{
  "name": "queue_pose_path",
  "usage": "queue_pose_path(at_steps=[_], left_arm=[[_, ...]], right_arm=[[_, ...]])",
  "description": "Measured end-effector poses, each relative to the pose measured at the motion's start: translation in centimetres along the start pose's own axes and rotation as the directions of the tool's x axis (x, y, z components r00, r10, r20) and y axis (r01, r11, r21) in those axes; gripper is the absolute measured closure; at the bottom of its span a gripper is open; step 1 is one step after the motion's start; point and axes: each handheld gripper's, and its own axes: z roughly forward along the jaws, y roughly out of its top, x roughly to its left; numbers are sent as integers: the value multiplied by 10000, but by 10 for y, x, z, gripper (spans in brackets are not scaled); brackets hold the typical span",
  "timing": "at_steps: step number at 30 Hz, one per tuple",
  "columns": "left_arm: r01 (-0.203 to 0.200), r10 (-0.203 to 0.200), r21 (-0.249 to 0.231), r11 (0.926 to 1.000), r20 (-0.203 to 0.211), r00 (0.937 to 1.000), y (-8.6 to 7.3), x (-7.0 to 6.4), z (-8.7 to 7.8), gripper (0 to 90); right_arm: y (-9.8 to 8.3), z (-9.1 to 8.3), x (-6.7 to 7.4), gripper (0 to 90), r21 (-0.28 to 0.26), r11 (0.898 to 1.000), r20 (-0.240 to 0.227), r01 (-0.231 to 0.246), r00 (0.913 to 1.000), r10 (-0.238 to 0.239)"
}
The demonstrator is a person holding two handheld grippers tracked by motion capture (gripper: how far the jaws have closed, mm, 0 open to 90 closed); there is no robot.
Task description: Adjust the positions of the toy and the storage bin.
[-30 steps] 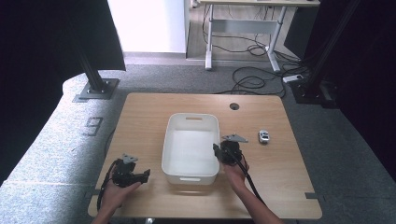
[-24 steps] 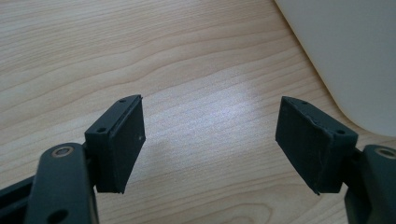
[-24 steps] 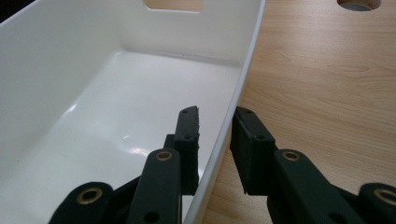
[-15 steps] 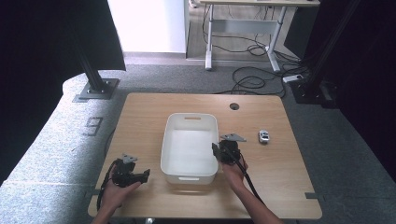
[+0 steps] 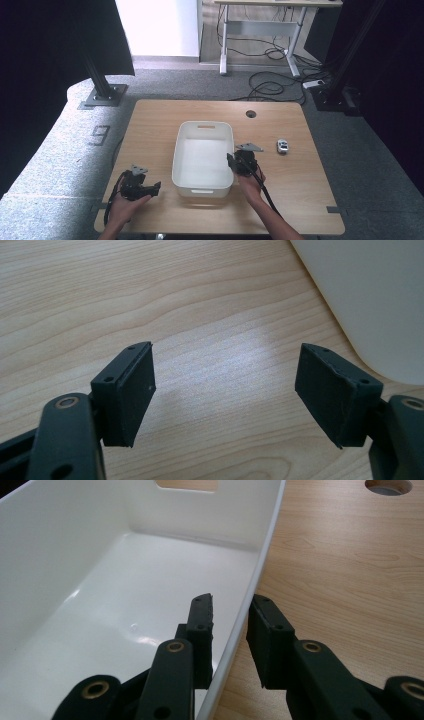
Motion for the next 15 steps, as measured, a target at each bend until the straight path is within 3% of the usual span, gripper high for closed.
queue_pose_path(at_steps=[4,6,7,8,15], left_arm=[[-4,4,0,10000,9,10000,0,0,0,246],[13,-13,22,10000,40,10000,0,1,1,246],[39,-40,43,10000,40,10000,0,1,2,246],[46,-47,81,10000,56,10000,0,2,2,246],[33,-33,42,10000,17,10000,0,1,1,246]], right_arm=[[0,0,0,704,8,10000,-71,7,10000,-7],[0,-3,-2,600,-225,9995,-298,215,9993,-221],[0,-3,-2,600,-225,9995,-298,215,9993,-221],[2,-8,-3,497,-428,9985,-493,337,9981,-358],[3,-22,-4,401,-684,9932,-360,941,9947,-968]])
